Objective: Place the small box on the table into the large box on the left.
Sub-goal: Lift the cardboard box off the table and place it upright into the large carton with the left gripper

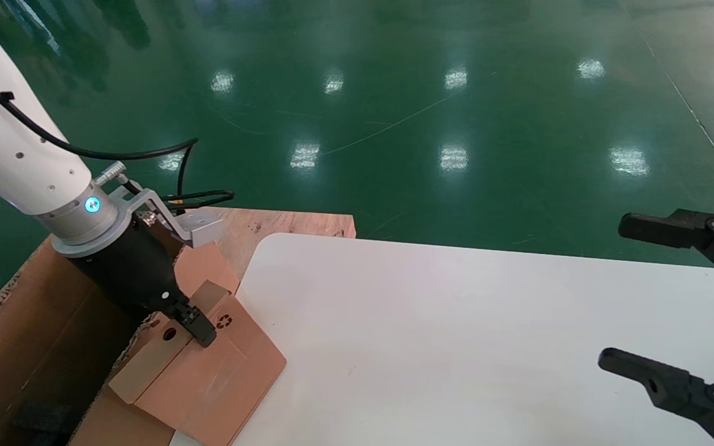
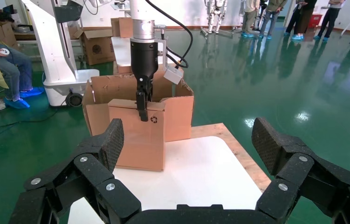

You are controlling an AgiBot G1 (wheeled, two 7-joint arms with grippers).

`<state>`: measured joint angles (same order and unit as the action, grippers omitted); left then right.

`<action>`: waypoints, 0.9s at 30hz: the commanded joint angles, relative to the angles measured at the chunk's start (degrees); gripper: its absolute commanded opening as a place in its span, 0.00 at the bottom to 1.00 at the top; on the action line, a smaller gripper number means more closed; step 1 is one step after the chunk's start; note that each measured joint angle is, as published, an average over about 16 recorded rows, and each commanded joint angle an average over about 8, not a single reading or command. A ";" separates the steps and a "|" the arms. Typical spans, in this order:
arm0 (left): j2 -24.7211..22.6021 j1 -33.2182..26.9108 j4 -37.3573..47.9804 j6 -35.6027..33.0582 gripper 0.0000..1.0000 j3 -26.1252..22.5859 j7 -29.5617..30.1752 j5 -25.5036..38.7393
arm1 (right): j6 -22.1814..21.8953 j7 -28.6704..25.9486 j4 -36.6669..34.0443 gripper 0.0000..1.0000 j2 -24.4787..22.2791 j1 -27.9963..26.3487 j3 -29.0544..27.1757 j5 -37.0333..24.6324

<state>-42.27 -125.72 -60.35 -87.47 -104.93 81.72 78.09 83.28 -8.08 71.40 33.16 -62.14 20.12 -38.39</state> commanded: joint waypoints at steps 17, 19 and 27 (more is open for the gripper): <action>-3.09 -9.47 6.39 4.13 0.00 2.54 -4.17 6.23 | 0.00 0.00 0.00 1.00 0.00 0.00 0.00 0.00; -4.13 -10.77 8.16 5.12 0.00 2.78 -4.94 7.56 | 0.00 0.00 0.00 1.00 0.00 0.00 0.00 0.00; -10.19 -16.33 18.20 8.99 0.00 3.64 -9.01 12.48 | 0.00 0.00 0.00 1.00 0.00 0.00 0.01 0.00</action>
<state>-51.93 -141.89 -42.43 -79.30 -101.48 72.59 90.23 83.28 -8.07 71.40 33.16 -62.14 20.12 -38.38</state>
